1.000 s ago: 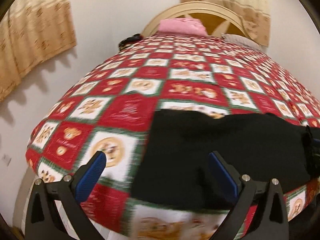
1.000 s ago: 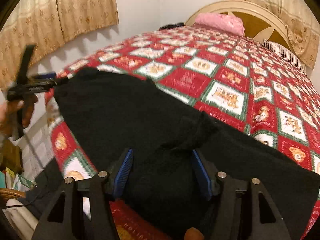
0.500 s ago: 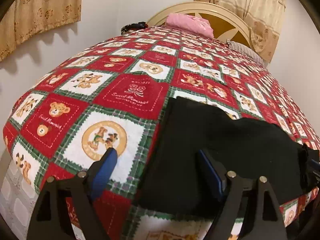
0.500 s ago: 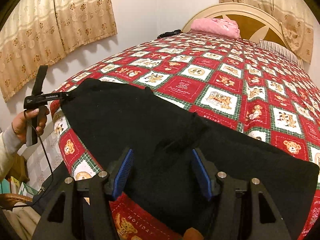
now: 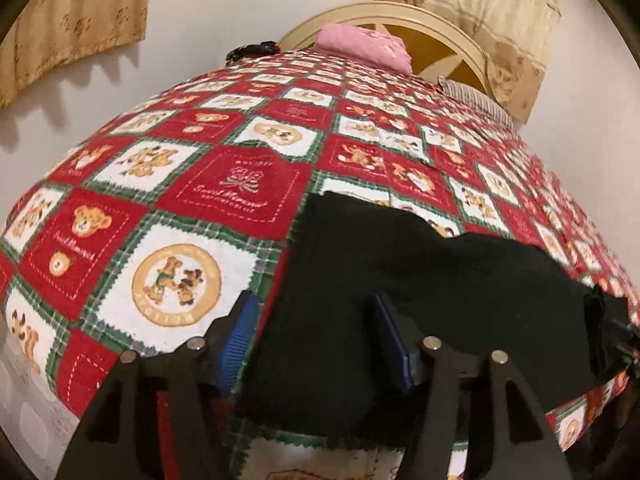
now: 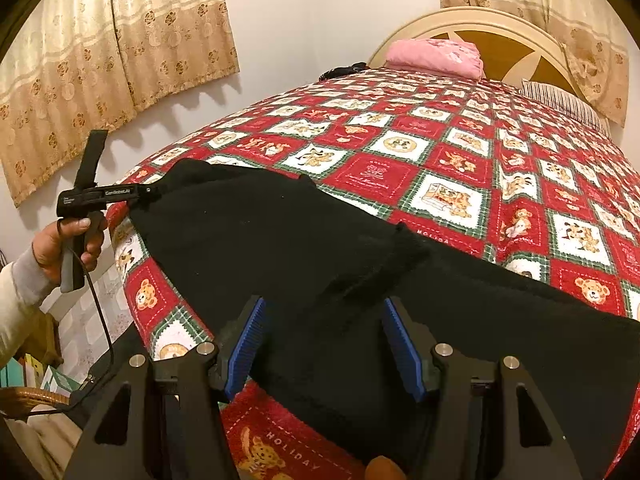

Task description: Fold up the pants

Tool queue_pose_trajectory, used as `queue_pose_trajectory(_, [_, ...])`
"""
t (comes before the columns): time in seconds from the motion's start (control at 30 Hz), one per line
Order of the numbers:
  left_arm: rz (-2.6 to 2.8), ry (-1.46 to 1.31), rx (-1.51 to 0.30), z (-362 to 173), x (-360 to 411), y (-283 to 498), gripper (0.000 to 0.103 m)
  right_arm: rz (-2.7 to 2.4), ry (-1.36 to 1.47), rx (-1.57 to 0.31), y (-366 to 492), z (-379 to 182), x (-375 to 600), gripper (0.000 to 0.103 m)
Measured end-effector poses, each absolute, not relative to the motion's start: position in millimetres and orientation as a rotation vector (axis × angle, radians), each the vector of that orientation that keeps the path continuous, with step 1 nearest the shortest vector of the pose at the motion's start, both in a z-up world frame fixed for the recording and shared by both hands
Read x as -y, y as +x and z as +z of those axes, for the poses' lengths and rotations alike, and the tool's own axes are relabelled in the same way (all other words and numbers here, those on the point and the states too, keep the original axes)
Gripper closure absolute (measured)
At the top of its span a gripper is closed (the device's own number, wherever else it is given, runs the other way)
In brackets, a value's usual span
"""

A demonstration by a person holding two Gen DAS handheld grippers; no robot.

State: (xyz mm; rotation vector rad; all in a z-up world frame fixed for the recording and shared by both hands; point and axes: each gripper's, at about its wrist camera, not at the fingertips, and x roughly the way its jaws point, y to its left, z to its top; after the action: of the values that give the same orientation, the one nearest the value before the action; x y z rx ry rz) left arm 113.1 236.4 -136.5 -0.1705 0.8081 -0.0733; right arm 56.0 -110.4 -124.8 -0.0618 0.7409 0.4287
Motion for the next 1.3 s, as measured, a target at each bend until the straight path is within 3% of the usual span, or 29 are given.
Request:
queue_pose_trajectory(0.07, [-0.091,-0.135,-0.807,-135,-230,112,0.053,0.432,-0.064,-0.738,55,-125,110,0.041])
queue_pose_trajectory(0.1, [-0.098,-0.129,-0.808,-134,-229,112,0.059,0.43,-0.064,-0.738,55,-125,111,0.041])
queue_pose_trajectory(0.13, [-0.113,-0.143,-0.809,-133,-231,112,0.071,0.427,-0.06,-0.739,56,-125,111,0.041])
queue_pose_trajectory(0.23, [-0.147,-0.207,-0.81,-126,-238,108,0.078,0.421,-0.049,-0.742,57,-126,114,0.041])
queue_pose_trajectory(0.43, [-0.199,-0.306,-0.742,-105,-243,88,0.078,0.386,-0.062,-0.728,56,-119,119,0.041])
queue_pose_trajectory(0.73, [-0.38,-0.324,-0.573,-30,-197,67,0.079,0.283,-0.038,-0.694,55,-98,157,0.041])
queue_pose_trajectory(1.07, [-0.712,-0.214,-0.53,31,-57,75,0.079,0.103,-0.001,-0.669,37,-81,232,0.041])
queue_pose_trajectory(1.3, [-0.888,-0.095,-0.643,1,54,79,0.079,-0.009,0.087,-0.662,17,-83,286,0.041])
